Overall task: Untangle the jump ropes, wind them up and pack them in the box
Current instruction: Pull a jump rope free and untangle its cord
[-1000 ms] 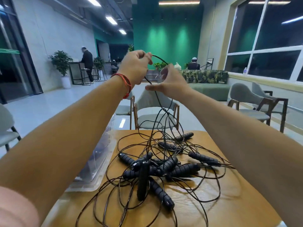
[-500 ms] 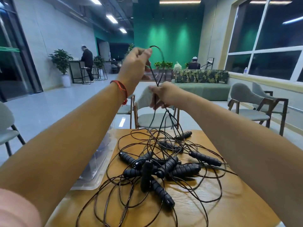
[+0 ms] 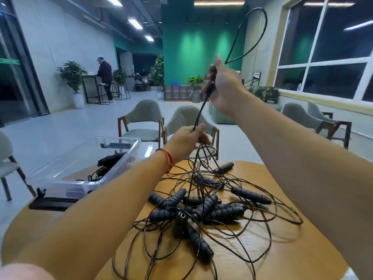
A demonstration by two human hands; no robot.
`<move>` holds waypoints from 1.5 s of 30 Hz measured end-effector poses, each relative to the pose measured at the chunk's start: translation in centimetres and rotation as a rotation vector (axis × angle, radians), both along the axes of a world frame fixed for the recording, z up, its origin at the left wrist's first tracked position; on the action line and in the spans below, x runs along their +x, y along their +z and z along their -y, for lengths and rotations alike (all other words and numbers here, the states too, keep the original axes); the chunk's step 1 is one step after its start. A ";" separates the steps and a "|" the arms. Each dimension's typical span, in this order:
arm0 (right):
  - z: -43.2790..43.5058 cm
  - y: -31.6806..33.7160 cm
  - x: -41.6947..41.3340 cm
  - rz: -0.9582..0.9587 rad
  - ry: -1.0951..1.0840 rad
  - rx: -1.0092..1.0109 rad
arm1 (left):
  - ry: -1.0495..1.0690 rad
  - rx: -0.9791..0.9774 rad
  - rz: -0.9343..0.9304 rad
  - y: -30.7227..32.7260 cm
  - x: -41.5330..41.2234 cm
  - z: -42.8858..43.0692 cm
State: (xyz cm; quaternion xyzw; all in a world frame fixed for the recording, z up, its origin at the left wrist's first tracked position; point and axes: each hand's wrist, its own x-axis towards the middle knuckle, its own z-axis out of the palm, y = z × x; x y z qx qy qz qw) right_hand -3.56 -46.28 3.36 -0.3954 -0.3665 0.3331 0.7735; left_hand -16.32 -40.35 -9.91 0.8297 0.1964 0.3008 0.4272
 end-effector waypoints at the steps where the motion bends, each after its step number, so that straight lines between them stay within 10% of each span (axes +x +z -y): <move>1: 0.2 -0.9 0.3 0.102 -0.002 -0.069 | 0.046 0.036 0.005 0.5 0.0 -0.2; 20: 1.8 -12.6 3.4 1.056 0.291 -0.630 | 0.460 0.143 0.124 11.9 -2.2 -5.5; 25: 0.9 -10.8 1.9 0.539 0.449 -0.361 | 0.254 -0.006 0.093 9.6 -0.8 -4.8; 31: 0.0 -10.8 -3.5 0.751 0.602 -0.484 | 0.274 -0.135 0.299 9.8 0.7 -3.3; 45: -1.6 -4.9 -2.9 -0.085 0.168 -0.094 | -0.186 -0.449 0.284 -1.5 -1.5 2.5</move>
